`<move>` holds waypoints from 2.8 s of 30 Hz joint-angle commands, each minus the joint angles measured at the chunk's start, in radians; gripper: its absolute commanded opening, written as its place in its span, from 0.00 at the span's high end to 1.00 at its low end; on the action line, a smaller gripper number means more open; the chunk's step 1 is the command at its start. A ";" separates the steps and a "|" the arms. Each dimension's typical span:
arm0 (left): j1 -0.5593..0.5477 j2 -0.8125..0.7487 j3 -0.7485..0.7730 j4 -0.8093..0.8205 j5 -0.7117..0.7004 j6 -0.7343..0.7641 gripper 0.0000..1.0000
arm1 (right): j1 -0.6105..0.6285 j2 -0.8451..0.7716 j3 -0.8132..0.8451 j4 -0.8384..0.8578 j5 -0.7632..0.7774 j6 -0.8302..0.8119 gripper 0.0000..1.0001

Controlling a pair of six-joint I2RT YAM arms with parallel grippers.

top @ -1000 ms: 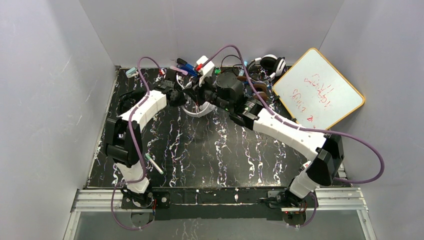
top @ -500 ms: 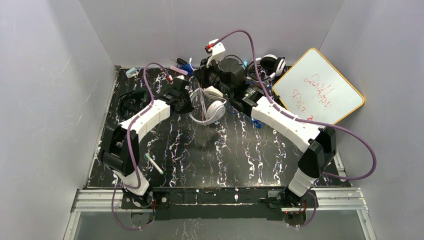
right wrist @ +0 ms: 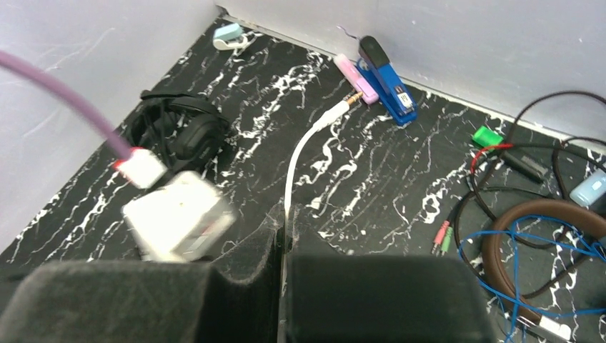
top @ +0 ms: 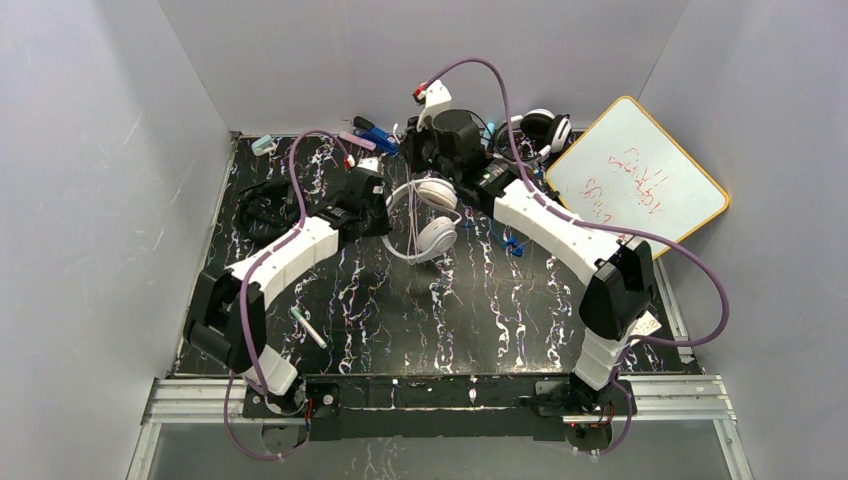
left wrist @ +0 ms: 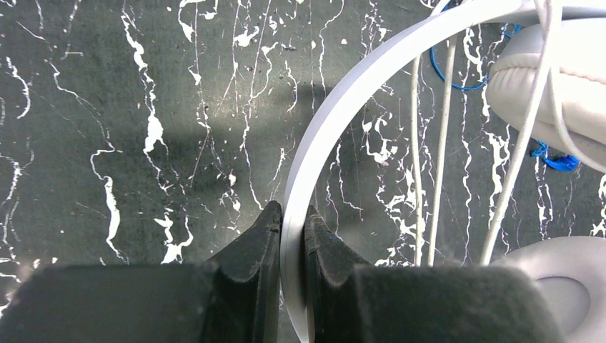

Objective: Wrap the headphones
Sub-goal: Wrap the headphones cable around the headphones.

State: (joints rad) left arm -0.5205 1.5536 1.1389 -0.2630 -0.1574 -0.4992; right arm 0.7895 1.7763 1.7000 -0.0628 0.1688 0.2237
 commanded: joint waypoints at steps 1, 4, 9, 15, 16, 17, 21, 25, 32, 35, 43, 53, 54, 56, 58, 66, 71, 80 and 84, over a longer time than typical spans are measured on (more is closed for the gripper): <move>-0.013 -0.120 -0.034 0.033 0.036 0.068 1.00 | -0.079 0.020 0.065 0.001 -0.060 0.039 0.99; -0.015 -0.157 -0.055 0.033 0.074 0.111 1.00 | -0.117 0.045 0.075 -0.039 -0.122 0.052 0.99; -0.019 -0.223 -0.092 0.023 0.134 0.179 1.00 | -0.172 0.096 0.098 -0.138 -0.239 0.056 0.99; -0.022 -0.248 -0.083 -0.031 0.244 0.254 1.00 | -0.223 0.143 0.102 -0.221 -0.381 0.057 0.99; -0.022 -0.250 -0.078 -0.042 0.252 0.261 1.00 | -0.230 0.149 0.102 -0.233 -0.403 0.056 0.99; -0.023 -0.253 -0.073 -0.053 0.255 0.265 1.00 | -0.237 0.155 0.097 -0.239 -0.432 0.062 0.99; -0.023 -0.264 -0.061 -0.082 0.257 0.276 1.00 | -0.291 0.182 0.050 -0.220 -0.630 0.118 0.99; -0.023 -0.274 -0.089 -0.083 0.247 0.286 1.00 | -0.316 0.242 0.033 -0.217 -0.818 0.167 0.99; -0.023 -0.276 -0.137 -0.070 0.189 0.317 1.00 | -0.316 0.358 0.008 -0.258 -0.945 0.210 0.99; -0.023 -0.279 -0.140 -0.058 0.172 0.354 1.00 | -0.316 0.388 0.007 -0.285 -1.013 0.199 0.98; -0.023 -0.286 -0.257 0.090 0.175 0.425 1.00 | -0.316 0.469 0.049 -0.434 -1.122 0.100 0.96; -0.023 -0.258 -0.407 0.445 0.095 0.450 1.00 | -0.315 0.525 0.053 -0.629 -1.246 -0.097 0.99; -0.023 -0.251 -0.410 0.467 0.104 0.461 1.00 | -0.315 0.529 0.053 -0.636 -1.256 -0.108 0.99; -0.023 -0.226 -0.401 0.482 0.107 0.472 1.00 | -0.315 0.542 0.054 -0.641 -1.266 -0.113 0.99; -0.023 -0.195 -0.376 0.472 0.108 0.489 1.00 | -0.315 0.565 0.065 -0.651 -1.274 -0.120 0.99; -0.023 -0.097 -0.303 0.496 0.157 0.591 1.00 | -0.296 0.645 0.156 -0.801 -1.312 -0.244 0.99; -0.023 -0.137 -0.247 0.439 0.115 0.608 1.00 | -0.289 0.627 0.157 -0.823 -1.361 -0.285 0.99; -0.023 -0.246 -0.288 0.389 0.138 0.680 1.00 | -0.239 0.625 0.148 -0.894 -1.356 -0.354 0.99; -0.023 -0.193 -0.272 0.415 0.188 0.705 1.00 | -0.235 0.608 0.112 -0.904 -1.348 -0.375 0.99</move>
State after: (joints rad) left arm -0.5514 1.3613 0.8001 -0.0269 -0.0116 0.2184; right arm 0.5163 2.4161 1.8397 -0.8745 -1.1488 -0.1013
